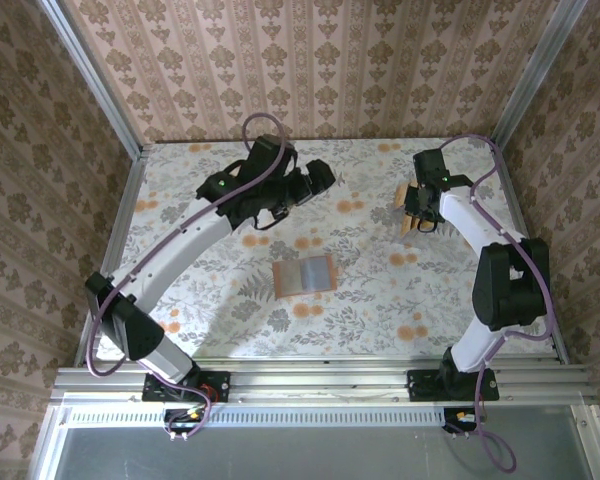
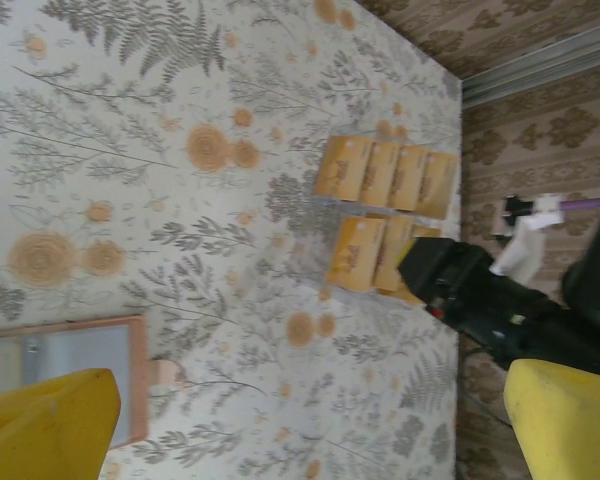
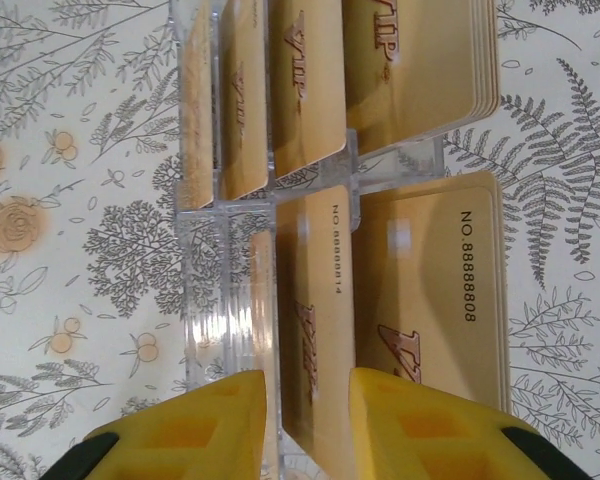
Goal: Put the credit cards into the card holder
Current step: Pick up the credit card from the storage box.
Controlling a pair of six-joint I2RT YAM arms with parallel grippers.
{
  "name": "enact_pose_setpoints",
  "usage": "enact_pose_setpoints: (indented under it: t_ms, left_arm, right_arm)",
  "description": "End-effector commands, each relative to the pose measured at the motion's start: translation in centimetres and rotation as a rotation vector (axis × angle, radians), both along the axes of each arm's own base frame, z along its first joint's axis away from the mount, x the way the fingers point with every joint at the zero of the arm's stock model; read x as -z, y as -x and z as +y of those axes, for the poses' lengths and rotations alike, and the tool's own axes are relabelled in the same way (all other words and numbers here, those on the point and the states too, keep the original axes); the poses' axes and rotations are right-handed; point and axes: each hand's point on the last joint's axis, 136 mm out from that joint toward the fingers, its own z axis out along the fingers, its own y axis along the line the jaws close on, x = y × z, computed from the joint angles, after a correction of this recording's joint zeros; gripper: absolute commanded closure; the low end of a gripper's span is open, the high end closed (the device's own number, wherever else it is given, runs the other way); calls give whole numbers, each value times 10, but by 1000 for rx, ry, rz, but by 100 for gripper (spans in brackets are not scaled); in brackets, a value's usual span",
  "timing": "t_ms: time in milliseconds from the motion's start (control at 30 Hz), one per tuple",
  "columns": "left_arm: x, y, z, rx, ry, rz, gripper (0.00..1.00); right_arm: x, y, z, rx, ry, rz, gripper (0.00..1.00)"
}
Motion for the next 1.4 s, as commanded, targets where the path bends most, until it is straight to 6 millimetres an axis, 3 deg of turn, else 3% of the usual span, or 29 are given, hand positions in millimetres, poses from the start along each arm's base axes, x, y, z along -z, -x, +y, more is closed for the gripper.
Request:
enact_pose_setpoints:
  t_ms: [0, 233, 667, 967, 1367]
  left_arm:
    - [0, 7, -6, -18, 5, 77, 0]
    - [-17, 9, -27, 17, 63, 73, 0]
    - [-44, 13, -45, 46, 132, 36, 0]
    - [-50, 15, -56, 72, 171, 27, 0]
    - [-59, 13, -53, 71, 193, 6, 0]
  right_arm:
    - [2, 1, -10, 16, 43, 23, 70]
    - [4, -1, -6, 3, 27, 27, 71]
    - [-19, 5, 12, -35, -13, -31, 71]
    - [6, -5, 25, -68, -32, 35, 71]
    - [25, -7, 17, -47, 48, 91, 71]
